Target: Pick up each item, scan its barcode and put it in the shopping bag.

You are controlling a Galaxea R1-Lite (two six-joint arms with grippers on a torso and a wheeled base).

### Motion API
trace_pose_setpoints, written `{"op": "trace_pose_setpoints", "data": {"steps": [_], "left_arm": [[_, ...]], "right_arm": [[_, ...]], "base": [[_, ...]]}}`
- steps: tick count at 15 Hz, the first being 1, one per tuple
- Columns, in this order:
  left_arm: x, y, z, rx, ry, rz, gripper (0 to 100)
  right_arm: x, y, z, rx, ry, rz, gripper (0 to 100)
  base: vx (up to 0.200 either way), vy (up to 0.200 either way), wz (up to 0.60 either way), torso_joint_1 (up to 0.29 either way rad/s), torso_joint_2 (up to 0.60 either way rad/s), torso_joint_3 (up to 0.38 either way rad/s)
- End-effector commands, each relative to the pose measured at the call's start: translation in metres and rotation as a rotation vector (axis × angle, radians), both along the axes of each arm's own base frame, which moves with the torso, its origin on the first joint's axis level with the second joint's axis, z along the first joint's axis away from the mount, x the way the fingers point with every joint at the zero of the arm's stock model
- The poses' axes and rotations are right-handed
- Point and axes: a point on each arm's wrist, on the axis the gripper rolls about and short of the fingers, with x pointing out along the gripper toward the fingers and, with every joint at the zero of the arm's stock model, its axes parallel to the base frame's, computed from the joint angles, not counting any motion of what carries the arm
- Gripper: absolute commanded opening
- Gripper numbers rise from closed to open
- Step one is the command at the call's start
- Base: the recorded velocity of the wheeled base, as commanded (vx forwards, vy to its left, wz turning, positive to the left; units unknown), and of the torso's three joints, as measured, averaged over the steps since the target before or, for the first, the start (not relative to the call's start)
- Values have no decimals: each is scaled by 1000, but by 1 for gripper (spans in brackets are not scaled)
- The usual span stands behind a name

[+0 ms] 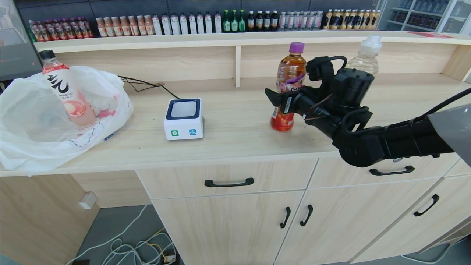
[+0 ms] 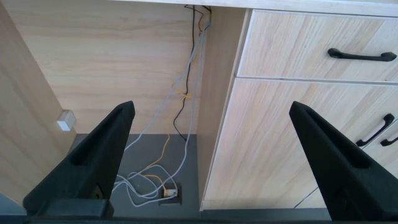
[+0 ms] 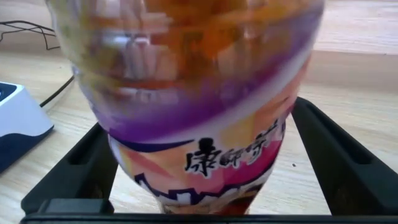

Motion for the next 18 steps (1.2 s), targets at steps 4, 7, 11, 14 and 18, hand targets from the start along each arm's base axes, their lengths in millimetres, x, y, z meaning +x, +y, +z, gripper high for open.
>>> {"op": "trace_pose_setpoints", "data": {"steps": [4,7,11,14,18], "left_arm": [[0,0,0,0,0,-1,100],[0,0,0,0,0,1,100],[0,0,0,0,0,-1,100],[0,0,0,0,0,-1,100],[0,0,0,0,0,-1,100]], "right_arm": [[0,0,0,-5,-3,26,0],[0,-2,3,7,-10,25,0],[-3,-3,8,34,-10,38,0],[-4,-5,11,35,-18,51,0],[-8,-5,16,36,-28,74,0]], "base": [[0,0,0,0,0,0],[0,0,0,0,0,0],[0,0,0,0,0,0],[0,0,0,0,0,0],[0,0,0,0,0,0]]}}
